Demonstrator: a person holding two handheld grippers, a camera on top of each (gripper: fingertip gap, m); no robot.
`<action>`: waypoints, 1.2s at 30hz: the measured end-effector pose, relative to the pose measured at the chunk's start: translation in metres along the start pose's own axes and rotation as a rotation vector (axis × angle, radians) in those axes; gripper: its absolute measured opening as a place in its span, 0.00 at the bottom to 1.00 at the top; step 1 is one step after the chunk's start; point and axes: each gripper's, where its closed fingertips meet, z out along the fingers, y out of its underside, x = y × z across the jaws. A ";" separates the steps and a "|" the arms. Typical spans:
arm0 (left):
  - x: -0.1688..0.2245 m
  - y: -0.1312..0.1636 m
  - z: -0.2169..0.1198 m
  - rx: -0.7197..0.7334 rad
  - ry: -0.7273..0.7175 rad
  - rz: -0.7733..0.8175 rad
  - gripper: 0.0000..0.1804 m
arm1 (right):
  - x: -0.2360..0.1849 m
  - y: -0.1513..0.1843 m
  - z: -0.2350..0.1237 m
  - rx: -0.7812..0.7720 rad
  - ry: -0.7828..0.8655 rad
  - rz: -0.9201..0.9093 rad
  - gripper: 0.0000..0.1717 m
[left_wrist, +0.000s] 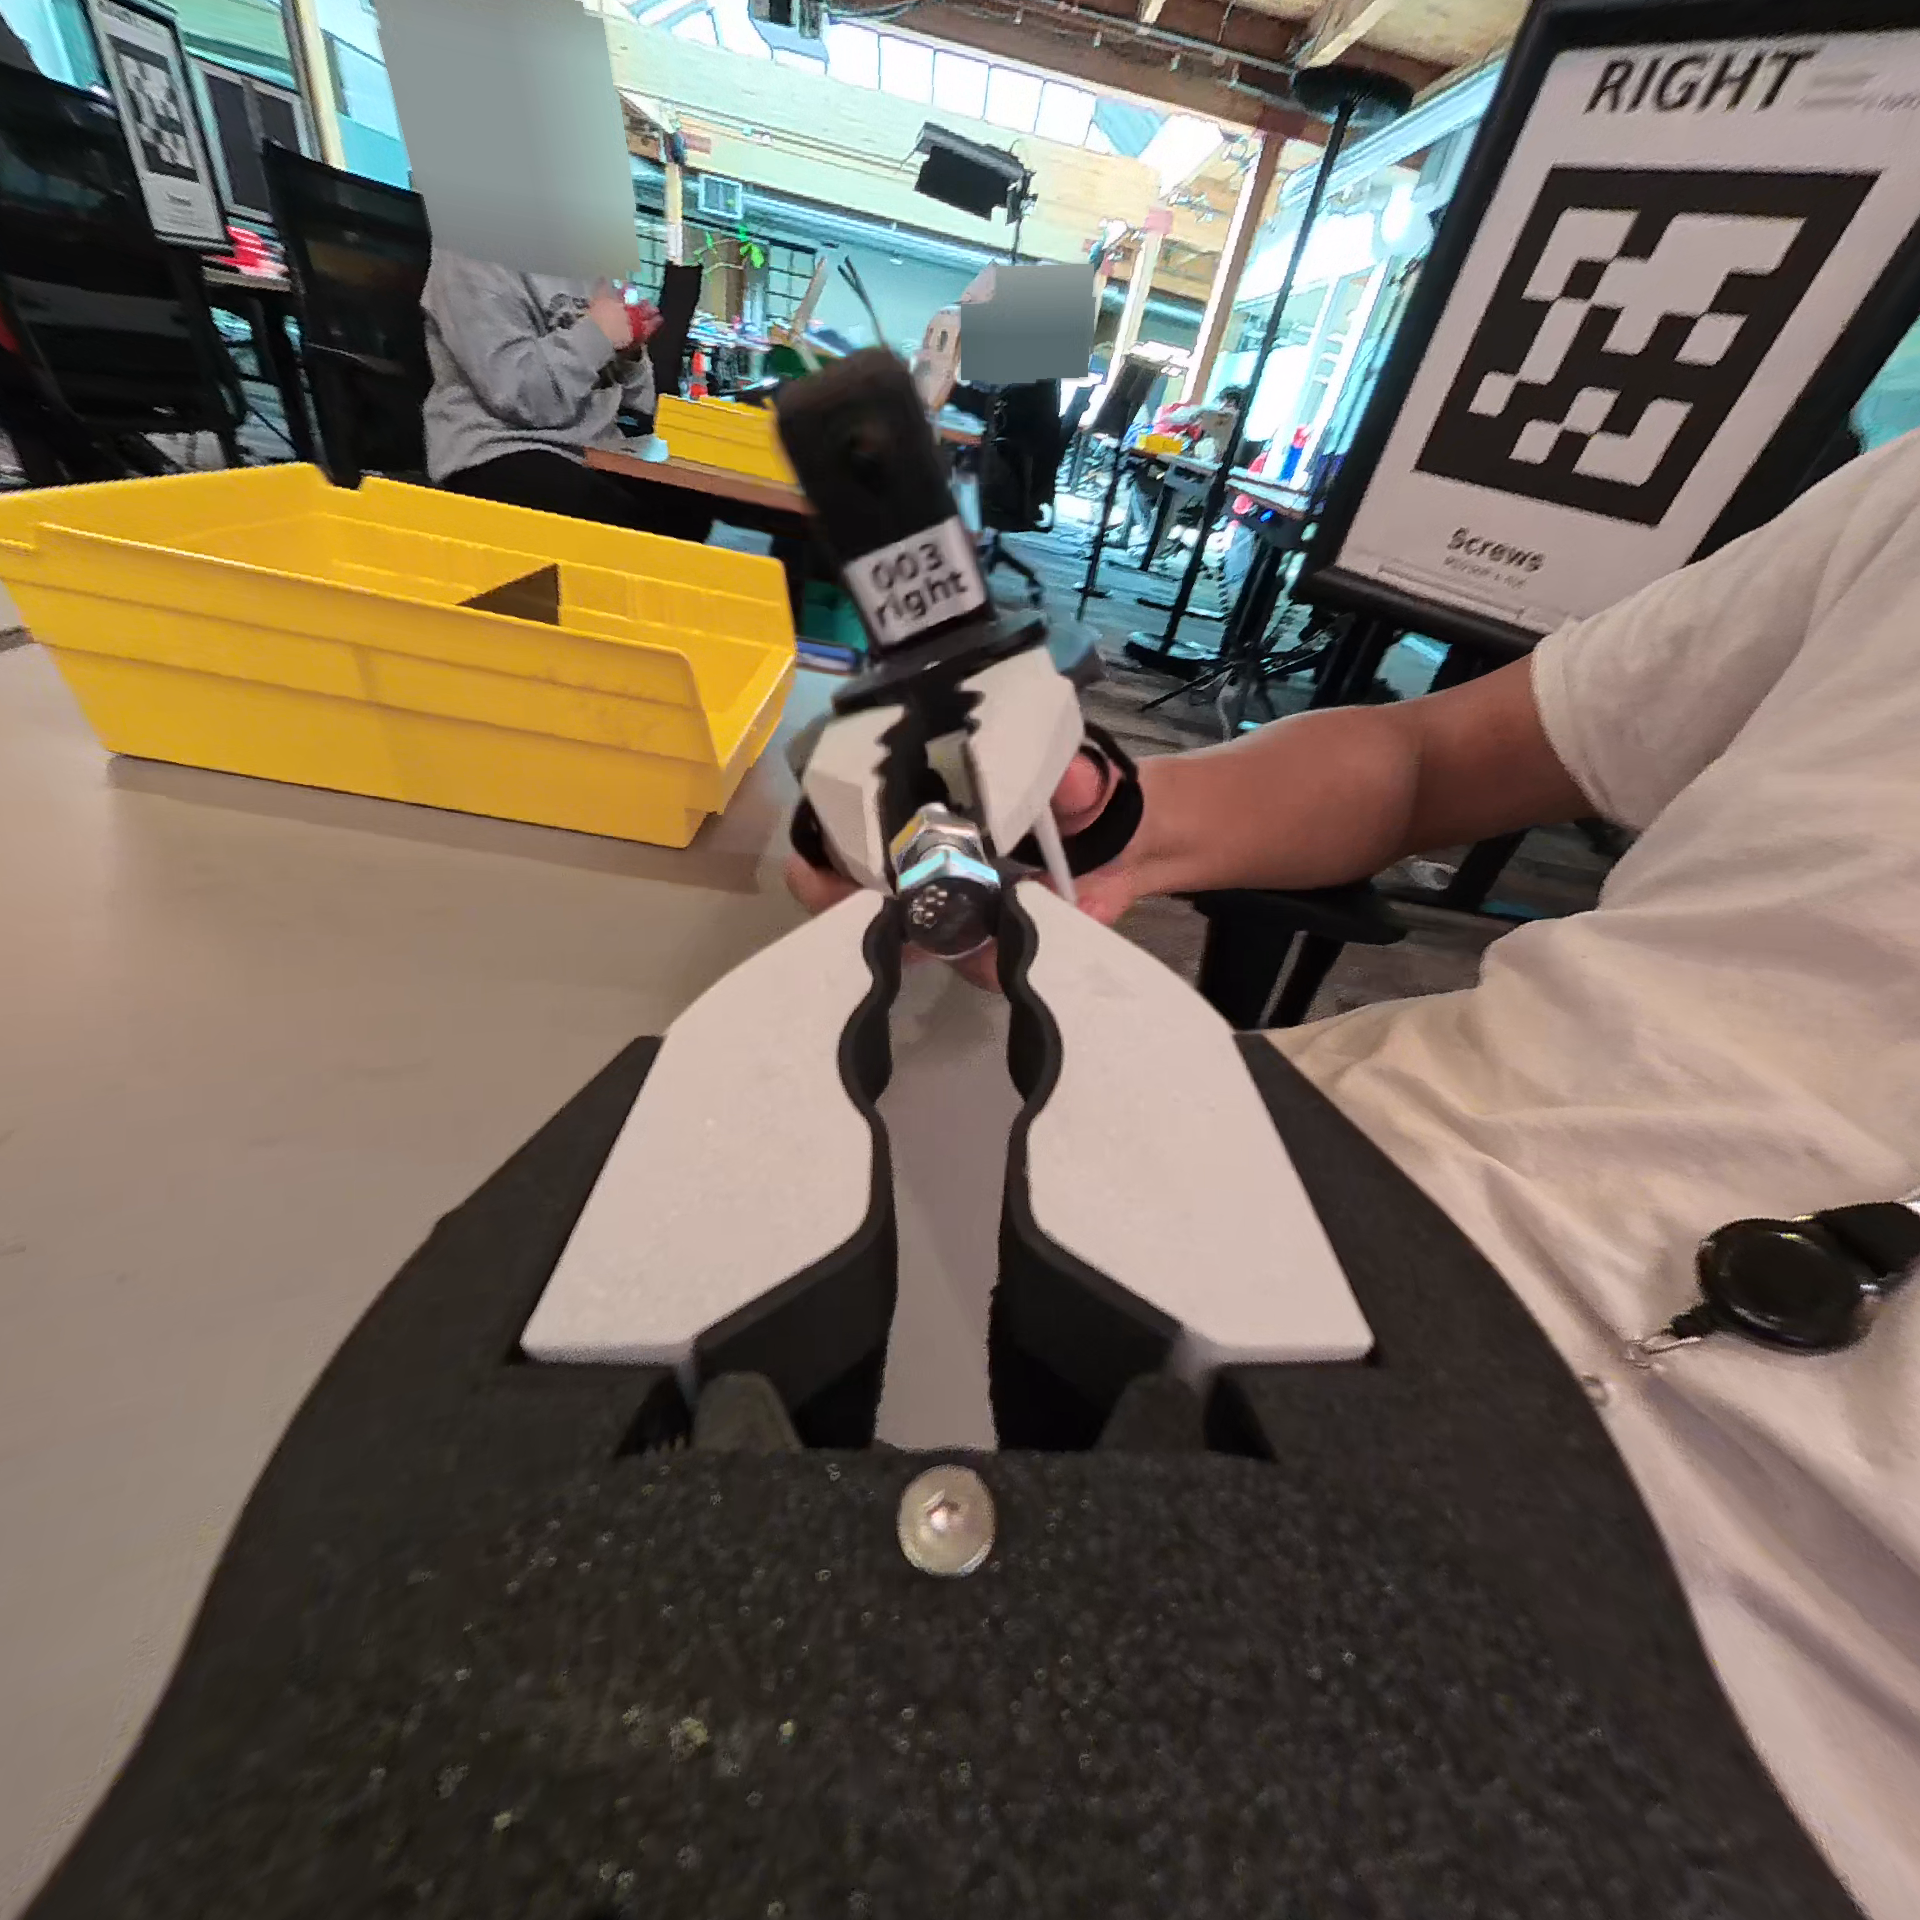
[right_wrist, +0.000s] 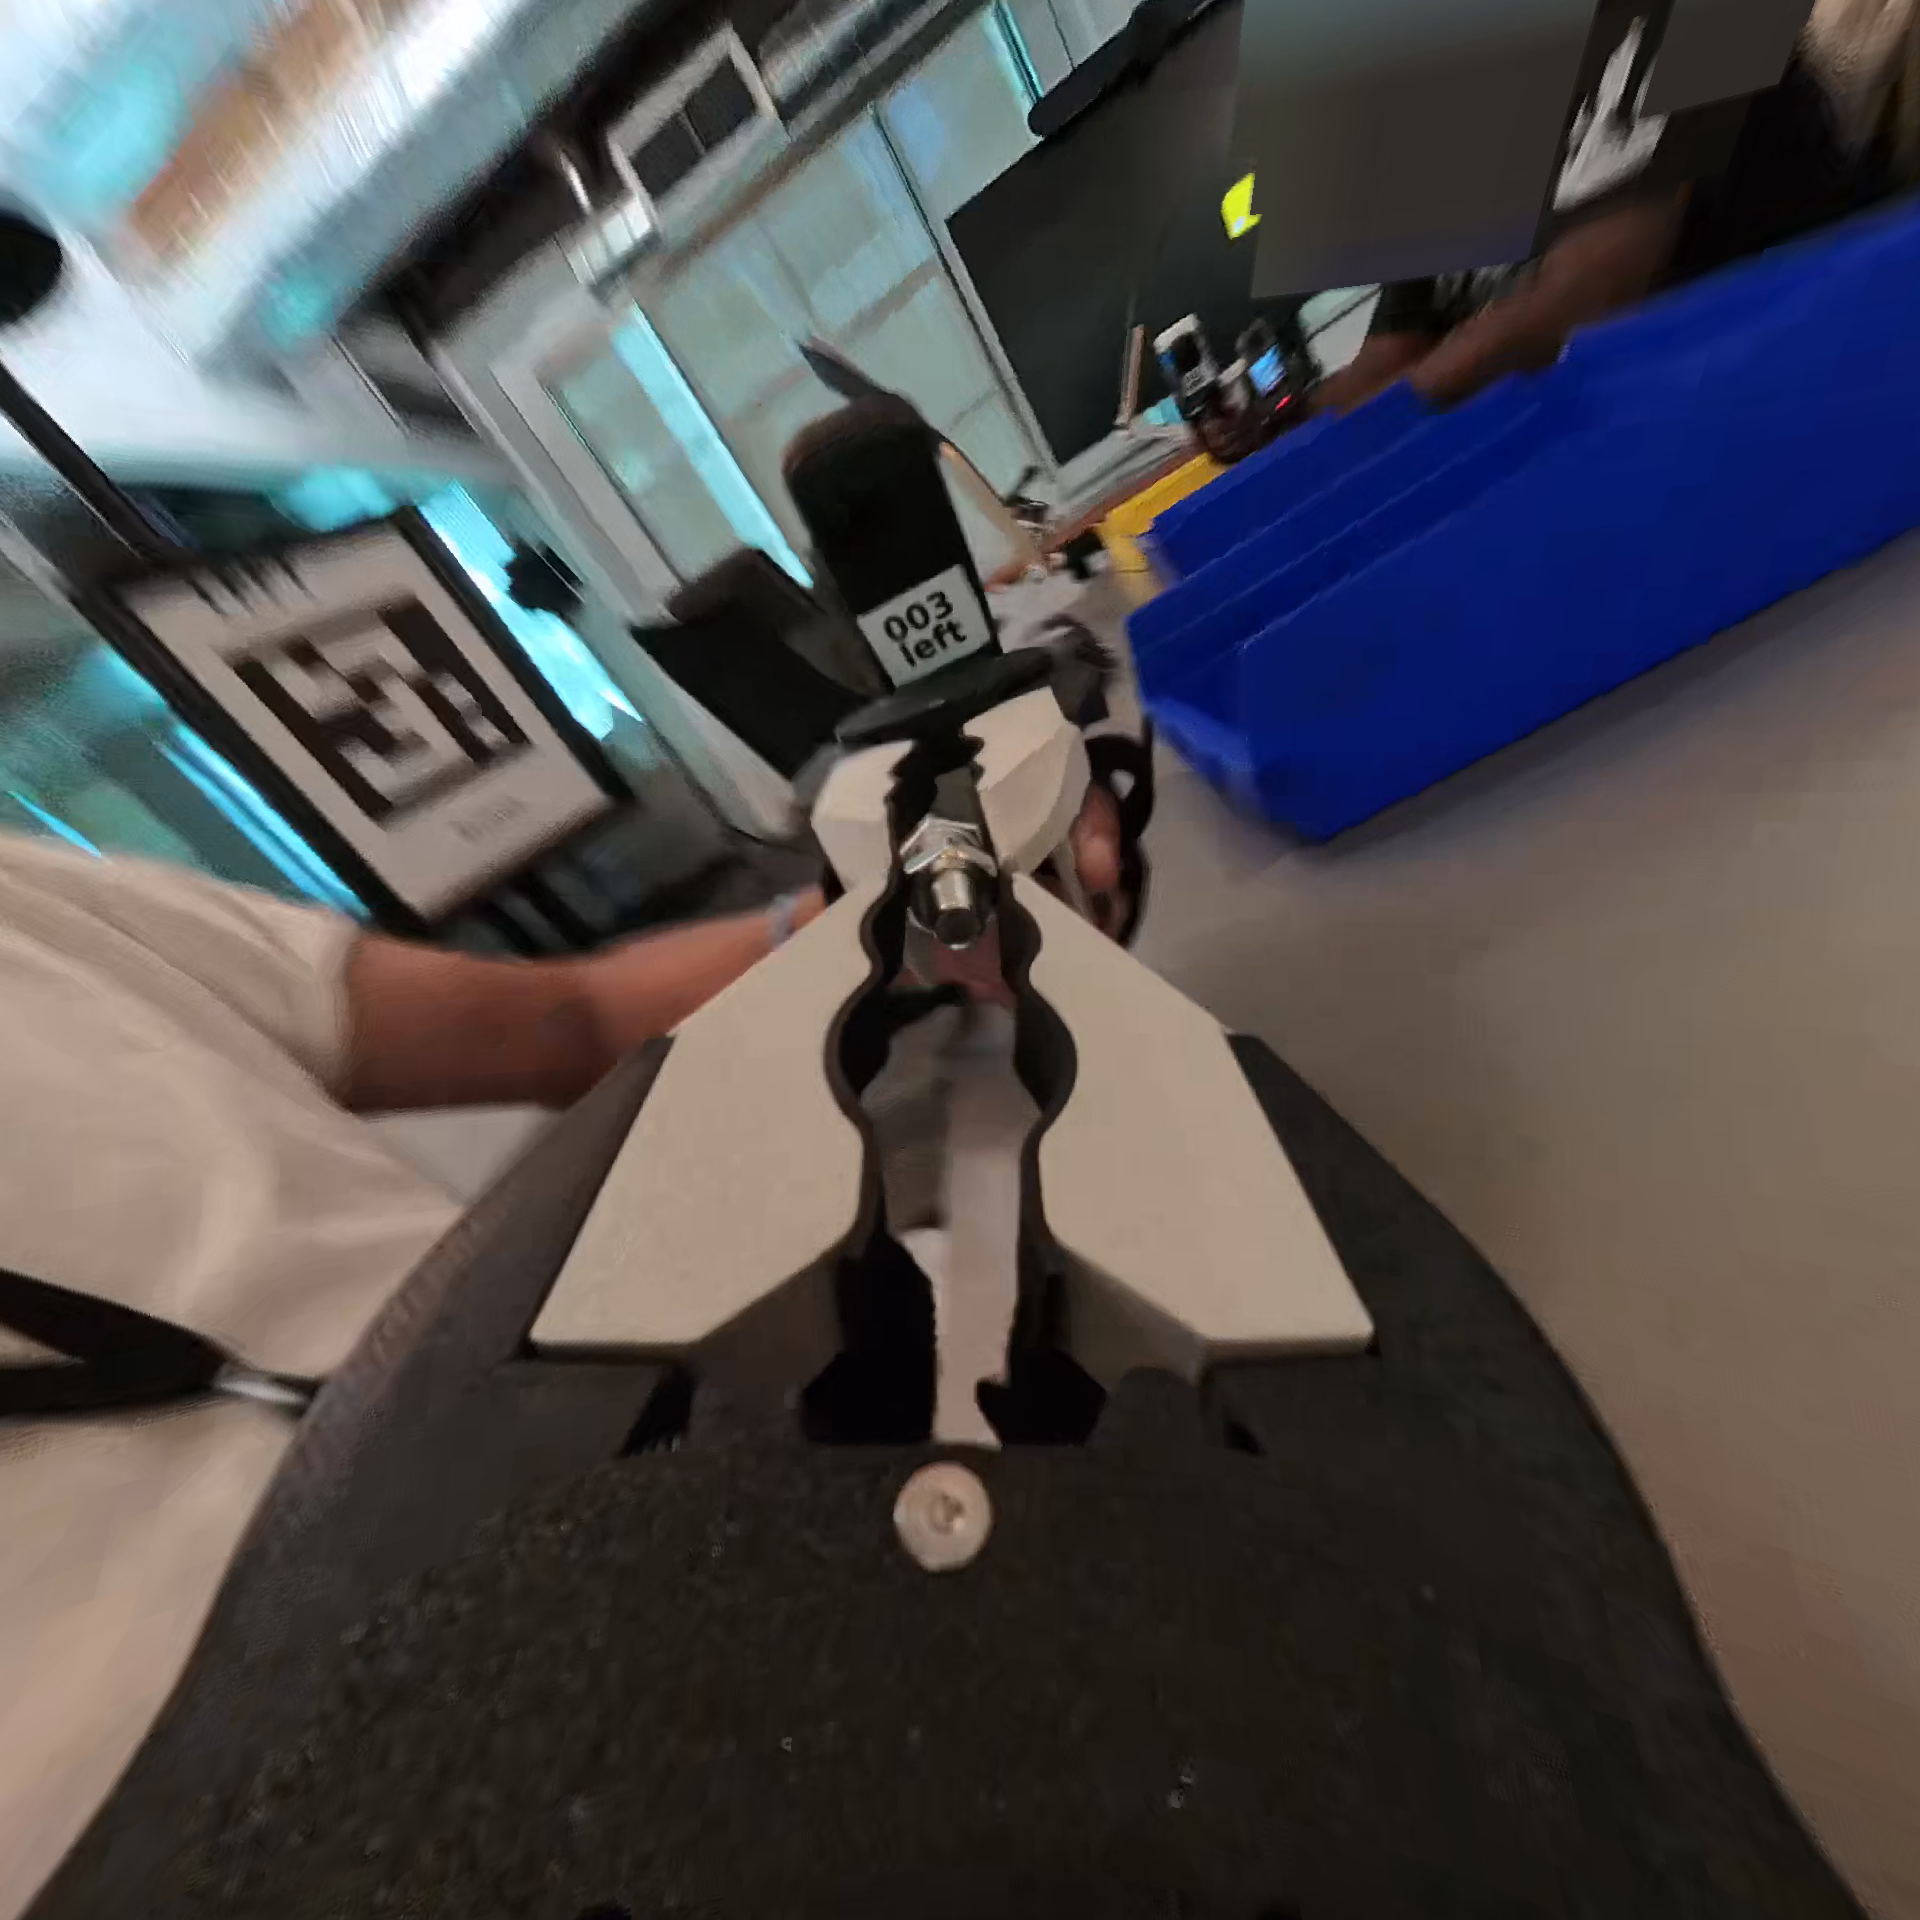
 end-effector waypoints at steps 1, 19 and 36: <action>0.002 0.000 0.000 0.006 0.023 -0.025 0.09 | -0.002 0.001 0.000 -0.032 0.054 -0.184 0.10; 0.008 -0.009 -0.005 0.058 0.098 -0.106 0.09 | 0.002 -0.005 -0.013 -0.114 0.424 -0.950 0.27; 0.001 0.007 0.001 -0.044 -0.035 0.154 0.09 | -0.002 0.013 0.005 -0.016 -0.168 0.451 0.10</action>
